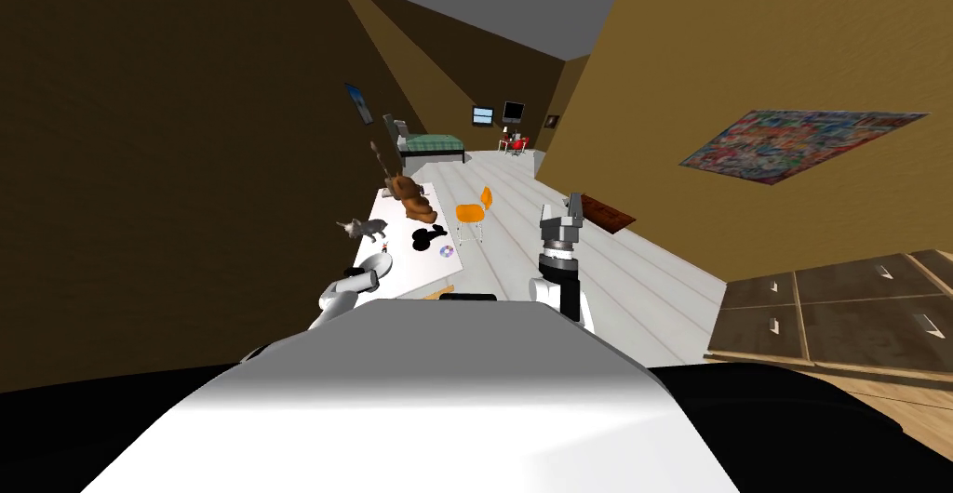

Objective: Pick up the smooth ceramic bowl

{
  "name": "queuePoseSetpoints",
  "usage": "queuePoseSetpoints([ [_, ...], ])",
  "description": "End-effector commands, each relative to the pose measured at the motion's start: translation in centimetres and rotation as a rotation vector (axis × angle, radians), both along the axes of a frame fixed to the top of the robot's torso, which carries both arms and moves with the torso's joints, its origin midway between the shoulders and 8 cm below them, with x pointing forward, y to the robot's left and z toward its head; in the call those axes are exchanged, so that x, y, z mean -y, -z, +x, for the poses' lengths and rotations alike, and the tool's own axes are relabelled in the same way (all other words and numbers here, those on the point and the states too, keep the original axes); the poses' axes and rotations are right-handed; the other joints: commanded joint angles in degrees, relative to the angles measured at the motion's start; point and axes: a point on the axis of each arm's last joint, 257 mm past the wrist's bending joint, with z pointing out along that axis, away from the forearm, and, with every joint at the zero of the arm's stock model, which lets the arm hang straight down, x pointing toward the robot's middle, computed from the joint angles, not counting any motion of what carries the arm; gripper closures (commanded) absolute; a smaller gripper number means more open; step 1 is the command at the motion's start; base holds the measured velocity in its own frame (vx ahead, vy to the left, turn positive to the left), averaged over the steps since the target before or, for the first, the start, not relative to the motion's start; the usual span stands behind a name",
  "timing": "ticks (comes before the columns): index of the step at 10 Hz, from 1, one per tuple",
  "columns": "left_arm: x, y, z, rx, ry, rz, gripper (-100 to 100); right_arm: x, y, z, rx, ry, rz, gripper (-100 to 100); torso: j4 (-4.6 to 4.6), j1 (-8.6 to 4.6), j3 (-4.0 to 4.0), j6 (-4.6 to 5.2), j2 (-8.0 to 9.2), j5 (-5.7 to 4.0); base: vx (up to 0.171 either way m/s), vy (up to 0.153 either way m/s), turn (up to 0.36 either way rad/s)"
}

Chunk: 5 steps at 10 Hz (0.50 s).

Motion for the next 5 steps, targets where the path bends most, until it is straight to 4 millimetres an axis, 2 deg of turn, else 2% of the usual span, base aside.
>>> queuePoseSetpoints([
  [1, -0.60, -0.97, 0.50, 0.002, -0.005, 0.002, 100, 0.00, 0.00, 0.00, 0.000, 0.000, 0.000, 0, 0.00, 0.00, 0.00, 0.00, 0.00, 0.00, -0.055, -0.039, -0.033],
  [3, -1.08, -1.80, 0.86, 0.002, -0.010, 0.002, 100, -0.01, 0.00, 0.00, 0.000, 0.000, 0.000, 0, 0.06, -0.29, 0.15, 0.02, 0.26, -0.08, -0.068, -0.068, -0.036],
  [4, -0.99, -1.53, 0.74, 0.004, -0.008, 0.002, 100, 0.00, 0.00, 0.00, 0.000, 0.000, 0.000, 0, 0.07, -0.33, 0.16, 0.01, 0.27, -0.11, -0.027, -0.028, -0.003],
  [5, -0.97, -1.54, 0.74, 0.002, -0.009, 0.001, 0, 0.00, 0.00, 0.00, 0.000, 0.000, 0.000, 0, 0.05, -0.22, 0.12, -0.01, 0.19, -0.10, -0.005, -0.006, 0.002],
])
